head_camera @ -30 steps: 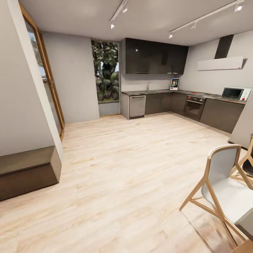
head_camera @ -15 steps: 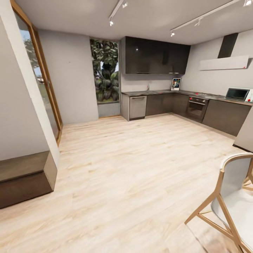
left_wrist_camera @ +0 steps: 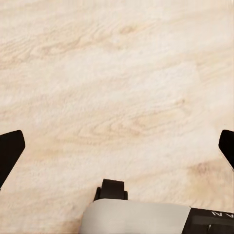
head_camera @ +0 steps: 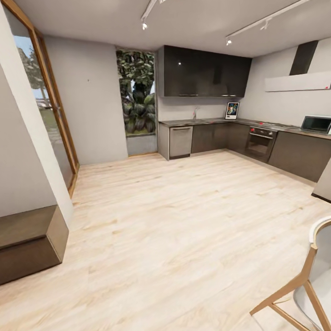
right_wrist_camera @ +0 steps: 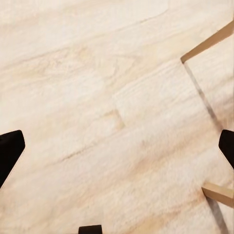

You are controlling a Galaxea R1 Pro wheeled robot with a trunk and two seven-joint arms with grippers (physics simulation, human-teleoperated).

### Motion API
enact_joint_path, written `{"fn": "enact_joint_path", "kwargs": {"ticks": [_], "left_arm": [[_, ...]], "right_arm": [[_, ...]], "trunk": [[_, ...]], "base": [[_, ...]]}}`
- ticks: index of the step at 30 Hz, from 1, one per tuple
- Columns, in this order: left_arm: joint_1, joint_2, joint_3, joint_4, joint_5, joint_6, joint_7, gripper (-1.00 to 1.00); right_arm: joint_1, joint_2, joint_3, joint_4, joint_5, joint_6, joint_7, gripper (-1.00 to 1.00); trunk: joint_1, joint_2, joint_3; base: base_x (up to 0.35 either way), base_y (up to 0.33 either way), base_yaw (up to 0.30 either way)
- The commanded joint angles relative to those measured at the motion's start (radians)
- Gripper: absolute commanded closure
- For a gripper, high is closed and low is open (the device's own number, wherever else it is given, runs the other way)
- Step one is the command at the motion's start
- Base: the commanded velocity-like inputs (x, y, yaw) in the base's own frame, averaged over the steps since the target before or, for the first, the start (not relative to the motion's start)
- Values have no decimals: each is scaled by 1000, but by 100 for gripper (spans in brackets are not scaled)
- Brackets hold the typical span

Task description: Pick up the poster from the kitchen countertop and hang it on one of the wall nails in the kitchen.

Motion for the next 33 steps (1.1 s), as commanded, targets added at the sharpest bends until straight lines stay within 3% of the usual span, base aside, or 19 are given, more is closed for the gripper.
{"fn": "enact_joint_path", "kwargs": {"ticks": [1, 33], "left_arm": [[0, -1, 3, -1, 0, -2, 0, -100], [0, 4, 3, -1, 0, -2, 0, -100]], "right_arm": [[-1, 0, 0, 1, 4, -3, -3, -100], [-1, 0, 1, 1, 4, -3, -3, -100]], "trunk": [[1, 0, -1], [1, 0, -1]], "base": [[339, 0, 0], [339, 0, -2]]}}
